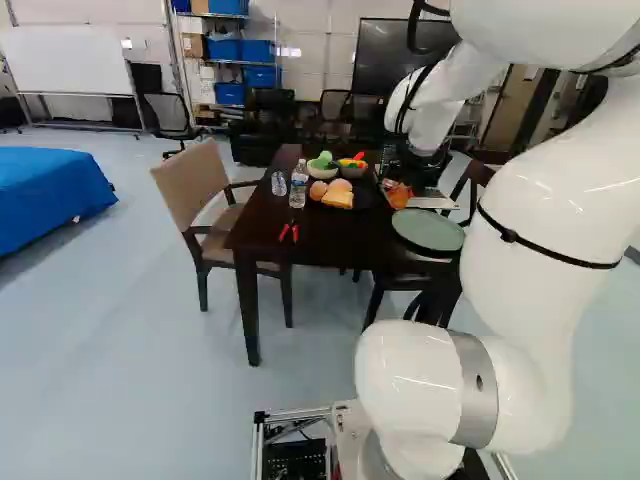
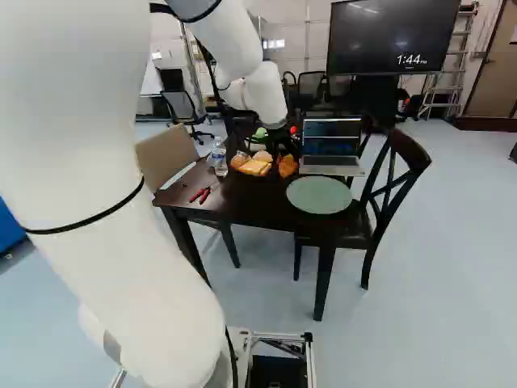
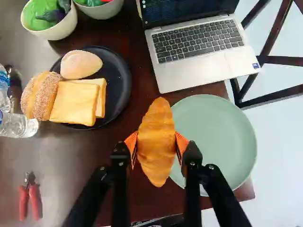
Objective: Move the croissant to the empty plate
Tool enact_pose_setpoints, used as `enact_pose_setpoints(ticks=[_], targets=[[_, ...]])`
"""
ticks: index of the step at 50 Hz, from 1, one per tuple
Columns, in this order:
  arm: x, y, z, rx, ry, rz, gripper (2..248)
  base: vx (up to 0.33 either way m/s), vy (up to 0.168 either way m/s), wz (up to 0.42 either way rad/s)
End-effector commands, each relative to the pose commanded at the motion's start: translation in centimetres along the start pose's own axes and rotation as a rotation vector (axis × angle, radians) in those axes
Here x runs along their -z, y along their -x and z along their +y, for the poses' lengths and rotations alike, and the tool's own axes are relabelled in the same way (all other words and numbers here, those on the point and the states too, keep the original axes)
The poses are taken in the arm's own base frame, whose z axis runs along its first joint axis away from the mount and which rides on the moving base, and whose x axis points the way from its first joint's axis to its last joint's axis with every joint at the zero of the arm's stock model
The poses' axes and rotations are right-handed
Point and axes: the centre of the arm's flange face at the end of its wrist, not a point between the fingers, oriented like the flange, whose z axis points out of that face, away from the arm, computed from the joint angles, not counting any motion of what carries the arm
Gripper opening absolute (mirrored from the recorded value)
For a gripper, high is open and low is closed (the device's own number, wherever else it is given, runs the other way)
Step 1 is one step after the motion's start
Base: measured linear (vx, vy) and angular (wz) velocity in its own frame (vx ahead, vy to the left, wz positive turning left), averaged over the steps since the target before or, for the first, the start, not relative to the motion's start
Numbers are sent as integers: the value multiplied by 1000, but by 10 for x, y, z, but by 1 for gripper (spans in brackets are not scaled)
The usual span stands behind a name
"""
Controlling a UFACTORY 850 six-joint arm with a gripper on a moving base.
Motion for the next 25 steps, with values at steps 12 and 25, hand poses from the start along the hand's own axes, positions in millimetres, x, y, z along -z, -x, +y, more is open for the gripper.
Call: enact_pose_setpoints(ticks=[12, 25], targets=[[0, 0, 22, -37, 23, 0, 120, 0, 0, 0], [2, 3, 48, -80, 49, 0, 120, 0, 0, 0]])
